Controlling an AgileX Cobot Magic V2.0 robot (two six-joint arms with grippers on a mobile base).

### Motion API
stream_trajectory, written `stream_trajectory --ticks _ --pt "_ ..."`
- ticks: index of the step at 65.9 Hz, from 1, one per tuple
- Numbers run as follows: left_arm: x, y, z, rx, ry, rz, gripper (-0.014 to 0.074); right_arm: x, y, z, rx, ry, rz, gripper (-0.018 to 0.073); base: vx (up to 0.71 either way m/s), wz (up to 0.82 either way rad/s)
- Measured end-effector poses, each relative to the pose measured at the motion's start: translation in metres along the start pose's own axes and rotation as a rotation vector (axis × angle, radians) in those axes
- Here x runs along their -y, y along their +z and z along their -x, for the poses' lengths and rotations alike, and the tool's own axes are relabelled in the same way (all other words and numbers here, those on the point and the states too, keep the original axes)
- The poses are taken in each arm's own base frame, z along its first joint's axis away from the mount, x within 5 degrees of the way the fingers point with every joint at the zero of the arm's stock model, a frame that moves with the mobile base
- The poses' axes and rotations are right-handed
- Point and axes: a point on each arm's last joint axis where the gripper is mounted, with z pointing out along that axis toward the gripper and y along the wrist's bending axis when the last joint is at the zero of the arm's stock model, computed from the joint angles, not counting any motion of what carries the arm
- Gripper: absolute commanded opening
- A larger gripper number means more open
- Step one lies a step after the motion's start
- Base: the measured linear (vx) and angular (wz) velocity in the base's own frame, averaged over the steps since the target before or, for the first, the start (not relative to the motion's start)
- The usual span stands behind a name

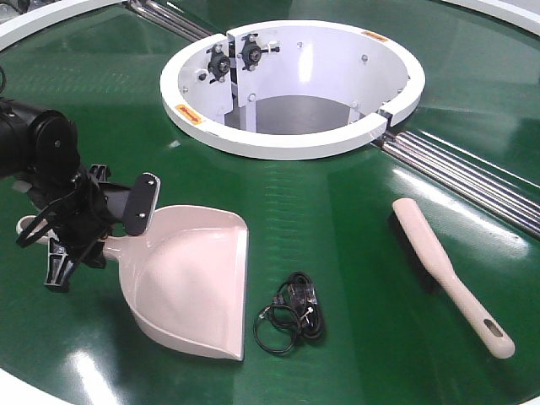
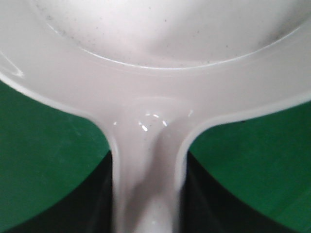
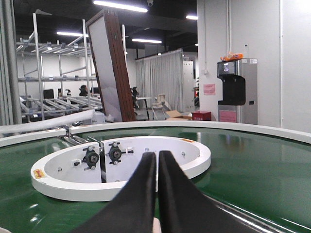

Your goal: Clean and inspect green conveyor with broom and dustpan

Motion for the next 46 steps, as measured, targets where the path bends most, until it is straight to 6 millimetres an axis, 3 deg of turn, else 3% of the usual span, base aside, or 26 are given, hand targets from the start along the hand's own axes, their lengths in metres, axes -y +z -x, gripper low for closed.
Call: stream_trajectory --ticks 11,20,30,46 --pt "0.0 0.0 0.0 0.0 -0.001 0.001 -0.0006 0.0 0.024 0.035 -0.169 0.006 -0.018 -0.001 0.0 0.0" --pt "0.0 0.0 0.0 0.0 -0.002 0.0 -0.0006 0.001 0.053 0.051 -0.397 0.012 -0.04 -0.001 0.0 0.0" --pt "0.0 0.0 0.0 0.0 -0.002 -0.001 -0.0006 0.003 0.078 0.052 -0.629 0.011 -0.06 -0.001 0.0 0.0" --pt "0.0 0.0 0.0 0.0 -0.002 -0.001 -0.0006 0.003 0.093 0.037 -0.77 0.019 -0.068 0.0 0.0 0.0"
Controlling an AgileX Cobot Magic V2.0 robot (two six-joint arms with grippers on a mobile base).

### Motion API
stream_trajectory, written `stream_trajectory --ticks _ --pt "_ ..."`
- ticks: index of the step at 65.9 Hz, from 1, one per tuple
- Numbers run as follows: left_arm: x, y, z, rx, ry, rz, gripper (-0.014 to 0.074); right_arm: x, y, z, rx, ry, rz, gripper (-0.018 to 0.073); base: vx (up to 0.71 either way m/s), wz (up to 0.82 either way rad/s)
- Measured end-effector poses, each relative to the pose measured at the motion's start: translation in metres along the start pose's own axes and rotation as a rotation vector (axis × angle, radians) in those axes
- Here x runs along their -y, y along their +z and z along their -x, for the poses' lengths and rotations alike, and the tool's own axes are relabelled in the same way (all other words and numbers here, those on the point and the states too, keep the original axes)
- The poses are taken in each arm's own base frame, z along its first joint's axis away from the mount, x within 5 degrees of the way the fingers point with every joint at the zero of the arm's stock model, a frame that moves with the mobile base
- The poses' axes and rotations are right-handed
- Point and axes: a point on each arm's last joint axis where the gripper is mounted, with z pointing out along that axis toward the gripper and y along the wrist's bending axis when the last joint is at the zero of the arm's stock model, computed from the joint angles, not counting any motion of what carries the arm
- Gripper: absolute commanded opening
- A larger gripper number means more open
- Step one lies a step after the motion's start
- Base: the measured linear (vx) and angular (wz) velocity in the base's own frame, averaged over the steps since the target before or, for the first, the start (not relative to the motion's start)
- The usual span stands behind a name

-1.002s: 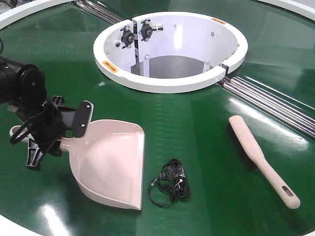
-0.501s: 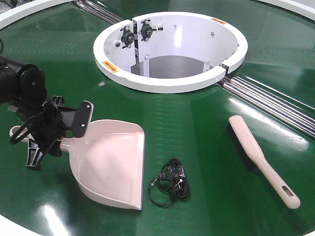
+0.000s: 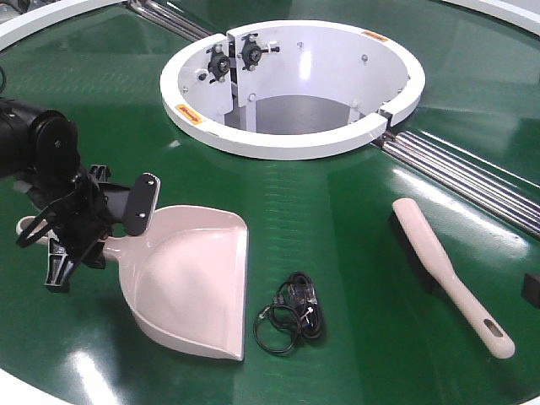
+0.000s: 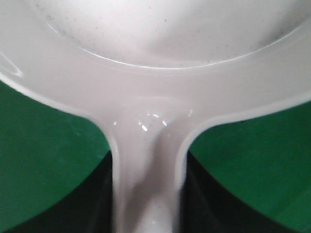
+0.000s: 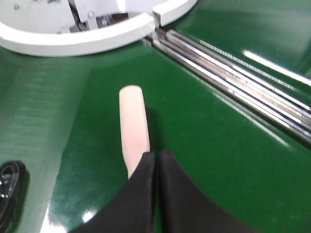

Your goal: Clean and inspect green conveyor with broom and dustpan

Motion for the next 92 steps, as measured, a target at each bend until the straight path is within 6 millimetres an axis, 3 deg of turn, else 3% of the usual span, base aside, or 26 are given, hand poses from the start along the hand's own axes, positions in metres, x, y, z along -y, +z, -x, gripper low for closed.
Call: stream_trajectory --ticks 10,33,41,55,71,92 --pt "0.0 0.0 0.0 0.0 0.0 0.0 -0.0006 0.0 0.006 0.003 -0.085 -0.008 -0.012 0.0057 0.0 0.0" --pt "0.0 0.0 0.0 0.0 0.0 0.0 -0.0006 0.0 0.028 0.03 -0.29 -0.039 -0.038 0.0448 0.0 0.0" --pt "0.0 0.0 0.0 0.0 0.0 0.0 -0.0006 -0.004 0.04 0.038 -0.346 -0.093 -0.025 0.0531 0.0 0.0" --pt "0.0 0.0 0.0 0.0 0.0 0.0 -0.0006 -0.023 0.074 0.044 -0.522 -0.192 0.029 0.0542 0.0 0.0" --pt "0.0 0.0 0.0 0.001 0.0 0.0 -0.0006 -0.03 0.118 0.044 -0.75 -0.207 0.015 0.0542 0.0 0.0" --pt "0.0 0.0 0.0 0.0 0.0 -0.001 -0.0006 -0.035 0.172 0.03 -0.93 -0.224 0.006 0.0527 0.0 0.0"
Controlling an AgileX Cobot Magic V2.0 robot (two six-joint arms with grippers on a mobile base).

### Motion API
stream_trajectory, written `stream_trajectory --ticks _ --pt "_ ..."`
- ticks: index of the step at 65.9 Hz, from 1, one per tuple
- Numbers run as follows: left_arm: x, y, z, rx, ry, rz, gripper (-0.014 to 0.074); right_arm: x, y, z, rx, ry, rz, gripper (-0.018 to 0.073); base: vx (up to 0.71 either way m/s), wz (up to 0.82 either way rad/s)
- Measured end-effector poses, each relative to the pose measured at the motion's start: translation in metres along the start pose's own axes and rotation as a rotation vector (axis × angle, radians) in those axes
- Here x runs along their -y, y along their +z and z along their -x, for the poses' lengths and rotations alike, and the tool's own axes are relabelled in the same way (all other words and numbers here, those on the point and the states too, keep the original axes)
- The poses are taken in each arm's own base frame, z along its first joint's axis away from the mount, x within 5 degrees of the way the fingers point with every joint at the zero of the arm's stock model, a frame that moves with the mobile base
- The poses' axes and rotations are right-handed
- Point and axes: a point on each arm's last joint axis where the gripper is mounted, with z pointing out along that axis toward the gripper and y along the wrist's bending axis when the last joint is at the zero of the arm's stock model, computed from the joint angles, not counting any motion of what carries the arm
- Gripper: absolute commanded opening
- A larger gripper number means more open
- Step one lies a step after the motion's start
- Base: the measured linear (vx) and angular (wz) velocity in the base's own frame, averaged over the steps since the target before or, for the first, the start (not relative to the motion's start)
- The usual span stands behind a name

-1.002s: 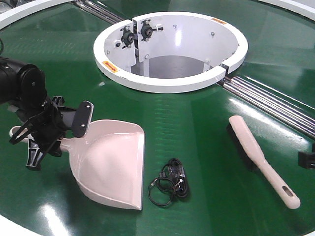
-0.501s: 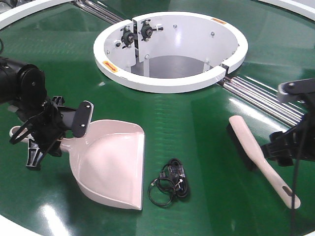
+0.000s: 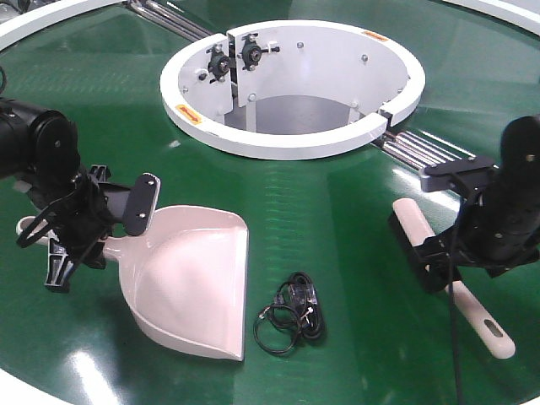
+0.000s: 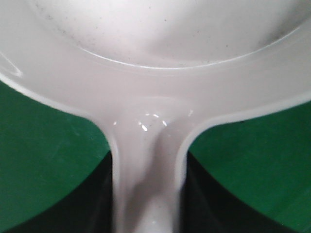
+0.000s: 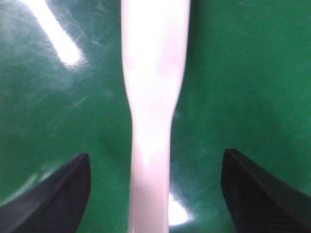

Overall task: Clean and inspect green conveyor with broom and dustpan
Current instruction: 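Grasp the pink brush handle with the right gripper and lift it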

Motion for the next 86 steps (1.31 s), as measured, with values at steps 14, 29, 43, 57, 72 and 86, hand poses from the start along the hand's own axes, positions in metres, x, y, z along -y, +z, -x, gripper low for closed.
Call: stream_trajectory --ticks 14,29,43,57,72,86 --pt "0.0 0.0 0.0 0.0 0.0 0.0 -0.0006 -0.002 0.03 0.018 -0.083 -0.007 0.003 0.0472 0.0 0.0" --pt "0.0 0.0 0.0 0.0 0.0 0.0 -0.0006 -0.003 0.055 0.03 -0.159 -0.011 0.004 0.0265 0.0 0.0" --pt "0.0 0.0 0.0 0.0 0.0 0.0 -0.0006 -0.001 0.058 0.031 -0.168 -0.028 -0.021 -0.0017 0.0 0.0" --pt "0.0 0.0 0.0 0.0 0.0 0.0 -0.0006 0.001 0.054 0.029 -0.17 -0.039 -0.043 -0.0009 0.0 0.0" --pt "0.0 0.0 0.0 0.0 0.0 0.0 -0.0006 0.003 0.019 0.022 -0.097 -0.024 -0.039 -0.0006 0.0 0.0" --pt "0.0 0.0 0.0 0.0 0.0 0.0 -0.0006 0.002 -0.021 0.008 -0.018 0.002 -0.009 -0.0005 0.0 0.0"
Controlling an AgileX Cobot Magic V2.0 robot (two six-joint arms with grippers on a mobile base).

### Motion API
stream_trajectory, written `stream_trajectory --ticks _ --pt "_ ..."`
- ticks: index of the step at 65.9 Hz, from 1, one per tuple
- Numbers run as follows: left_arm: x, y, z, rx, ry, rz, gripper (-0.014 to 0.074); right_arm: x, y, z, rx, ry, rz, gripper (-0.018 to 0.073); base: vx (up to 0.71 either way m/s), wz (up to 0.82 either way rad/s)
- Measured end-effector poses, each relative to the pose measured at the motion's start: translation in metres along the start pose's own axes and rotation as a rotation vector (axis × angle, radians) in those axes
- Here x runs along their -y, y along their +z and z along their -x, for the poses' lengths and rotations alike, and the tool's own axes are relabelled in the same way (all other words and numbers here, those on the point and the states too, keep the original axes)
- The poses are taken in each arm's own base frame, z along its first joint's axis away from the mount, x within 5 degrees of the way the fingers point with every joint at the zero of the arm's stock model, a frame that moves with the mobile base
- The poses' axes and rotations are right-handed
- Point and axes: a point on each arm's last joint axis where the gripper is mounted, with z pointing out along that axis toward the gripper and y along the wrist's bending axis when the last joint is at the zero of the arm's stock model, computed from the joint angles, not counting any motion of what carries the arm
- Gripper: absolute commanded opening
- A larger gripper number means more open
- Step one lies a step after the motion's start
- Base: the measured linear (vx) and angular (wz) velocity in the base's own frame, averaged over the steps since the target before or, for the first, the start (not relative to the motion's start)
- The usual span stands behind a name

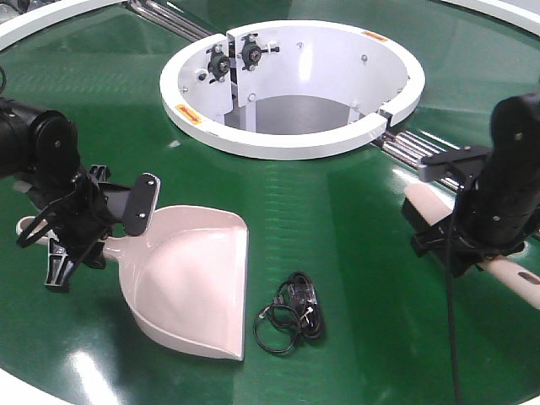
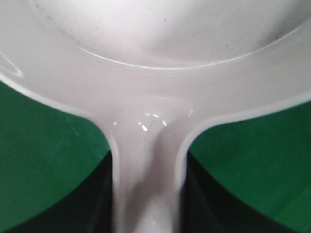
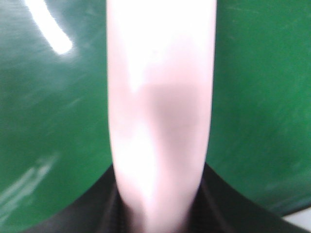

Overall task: Clean and inspect green conveyor with broom and dustpan
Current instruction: 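Grasp the pink brush handle with the right gripper and lift it, then sweep the black cable into the dustpan with the right-held brush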

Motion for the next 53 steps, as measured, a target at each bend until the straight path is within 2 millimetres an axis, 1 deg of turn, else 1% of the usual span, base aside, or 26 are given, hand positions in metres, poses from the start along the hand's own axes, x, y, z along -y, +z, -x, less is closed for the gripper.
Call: stream_trajectory --ticks 7,10,18,20,22,31,36,43,47,53 --pt "0.0 0.0 0.0 0.0 0.0 0.0 -0.0006 -0.007 -0.016 -0.008 0.02 -0.012 0.015 -0.0005 0.0 0.0" --pt "0.0 0.0 0.0 0.0 0.0 0.0 -0.0006 -0.014 -0.022 -0.011 0.027 -0.031 0.017 -0.0005 0.0 0.0" --pt "0.0 0.0 0.0 0.0 0.0 0.0 -0.0006 -0.045 -0.032 -0.017 0.051 -0.091 0.038 -0.0005 0.0 0.0" --pt "0.0 0.0 0.0 0.0 0.0 0.0 -0.0006 -0.052 -0.033 -0.018 0.052 -0.104 0.045 -0.0005 0.0 0.0" --pt "0.0 0.0 0.0 0.0 0.0 0.0 -0.0006 -0.063 -0.034 -0.02 0.053 -0.13 0.055 -0.0005 0.0 0.0" --pt "0.0 0.0 0.0 0.0 0.0 0.0 -0.0006 -0.094 -0.037 -0.028 0.051 -0.164 0.088 -0.0005 0.0 0.0" --pt "0.0 0.0 0.0 0.0 0.0 0.0 -0.0006 -0.1 -0.037 -0.029 0.047 -0.149 0.093 -0.0005 0.0 0.0" --pt "0.0 0.0 0.0 0.0 0.0 0.0 -0.0006 -0.102 -0.033 -0.03 0.031 -0.103 0.09 -0.0005 0.0 0.0" --pt "0.0 0.0 0.0 0.0 0.0 0.0 -0.0006 -0.102 -0.027 -0.033 0.011 -0.09 0.085 -0.0005 0.0 0.0" --pt "0.0 0.0 0.0 0.0 0.0 0.0 -0.0006 -0.103 -0.012 -0.044 -0.05 -0.078 0.068 -0.0005 0.0 0.0"
